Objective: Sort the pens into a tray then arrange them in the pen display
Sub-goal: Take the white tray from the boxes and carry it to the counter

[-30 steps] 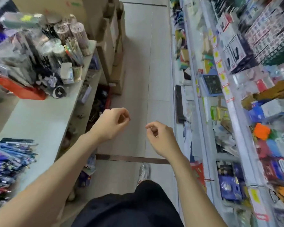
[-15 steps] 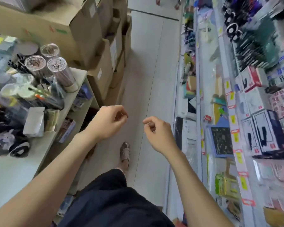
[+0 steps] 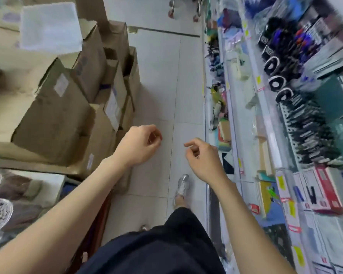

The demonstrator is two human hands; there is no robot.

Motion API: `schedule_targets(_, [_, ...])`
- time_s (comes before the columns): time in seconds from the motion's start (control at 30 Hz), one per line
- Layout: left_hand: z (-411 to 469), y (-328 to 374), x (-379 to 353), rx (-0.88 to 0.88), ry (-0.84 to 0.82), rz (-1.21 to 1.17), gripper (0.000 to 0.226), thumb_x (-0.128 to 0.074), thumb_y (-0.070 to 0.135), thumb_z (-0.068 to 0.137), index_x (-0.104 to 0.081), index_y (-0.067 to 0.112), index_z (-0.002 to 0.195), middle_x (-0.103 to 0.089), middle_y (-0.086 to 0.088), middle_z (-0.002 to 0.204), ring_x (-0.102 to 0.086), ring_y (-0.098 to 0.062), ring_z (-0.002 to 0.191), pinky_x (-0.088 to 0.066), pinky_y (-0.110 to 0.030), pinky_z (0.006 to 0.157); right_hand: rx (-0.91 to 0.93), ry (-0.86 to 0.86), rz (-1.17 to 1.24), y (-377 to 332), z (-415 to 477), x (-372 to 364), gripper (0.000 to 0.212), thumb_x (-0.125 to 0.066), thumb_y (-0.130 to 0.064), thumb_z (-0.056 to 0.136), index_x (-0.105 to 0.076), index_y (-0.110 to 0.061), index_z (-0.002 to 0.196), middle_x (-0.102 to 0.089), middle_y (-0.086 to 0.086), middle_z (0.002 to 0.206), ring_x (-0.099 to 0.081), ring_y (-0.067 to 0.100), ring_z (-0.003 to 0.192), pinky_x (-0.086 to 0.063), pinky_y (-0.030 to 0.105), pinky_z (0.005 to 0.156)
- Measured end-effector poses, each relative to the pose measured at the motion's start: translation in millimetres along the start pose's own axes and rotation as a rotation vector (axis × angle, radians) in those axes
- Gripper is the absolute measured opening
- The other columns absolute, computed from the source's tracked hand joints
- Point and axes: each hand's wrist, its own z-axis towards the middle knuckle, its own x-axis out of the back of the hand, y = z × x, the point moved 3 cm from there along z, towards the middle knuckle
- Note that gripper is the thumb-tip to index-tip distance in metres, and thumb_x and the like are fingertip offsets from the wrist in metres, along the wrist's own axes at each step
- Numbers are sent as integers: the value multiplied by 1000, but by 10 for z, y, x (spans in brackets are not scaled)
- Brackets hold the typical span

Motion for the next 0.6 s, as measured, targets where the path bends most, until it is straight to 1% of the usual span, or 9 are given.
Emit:
schedule_targets(0.17, [1536, -7, 90, 7, 46, 26, 13, -61, 20, 95, -74, 21, 97, -74, 7, 89, -70, -16, 84, -58, -37, 80, 38, -24, 23, 92, 1536, 308, 19, -60, -15, 101, -73, -23, 113, -70, -13, 84, -65, 1, 74, -49, 15, 67])
schedule_targets(0.27, [2306, -8, 258, 69, 69, 9, 15, -61, 18, 99, -75, 20, 101, -73, 8, 92, -69, -7, 84, -56, -30, 77, 53, -90, 0, -26, 2404, 473, 20, -58, -16, 101, -73, -23, 112, -69, -13, 81, -65, 0, 75, -45, 11, 65])
schedule_targets(0.33, [2743, -87, 412, 119, 121, 5, 14, -61, 17, 98, -74, 23, 99, -72, 11, 89, -68, -3, 82, -53, -26, 74, 91, -152, -5, -195, 2954, 515, 20, -58, -17, 101, -74, -24, 111, -69, -14, 79, -65, 0, 76, -43, 6, 64])
schedule_targets(0.37, [2939, -146, 506, 148, 155, 2, 15, -61, 17, 98, -74, 23, 98, -72, 12, 88, -68, -4, 81, -53, -26, 74, 110, -189, -11, -299, 3234, 509, 21, -57, -18, 101, -74, -25, 112, -70, -14, 80, -65, 1, 77, -44, 7, 65])
schedule_targets(0.47, [3423, -375, 829, 243, 260, -19, 15, -61, 17, 98, -75, 22, 100, -73, 10, 87, -68, -4, 81, -56, -29, 75, 187, -287, -24, -689, 4046, 407, 21, -57, -21, 102, -73, -28, 114, -71, -14, 83, -66, 3, 76, -53, 20, 69])
schedule_targets(0.5, [3565, -475, 931, 274, 294, -25, 15, -62, 17, 99, -75, 22, 100, -73, 10, 88, -67, -4, 81, -56, -29, 75, 224, -307, -24, -833, 4301, 354, 21, -58, -22, 102, -73, -29, 114, -71, -14, 84, -67, 3, 77, -53, 21, 70])
schedule_targets(0.6, [3962, -872, 1239, 371, 426, -60, 14, -62, 20, 99, -75, 26, 99, -72, 14, 87, -67, -2, 81, -58, -31, 75, 320, -391, -43, -1303, 5045, 88, 20, -58, -24, 104, -72, -31, 116, -71, -15, 91, -66, 0, 82, -49, 10, 69])
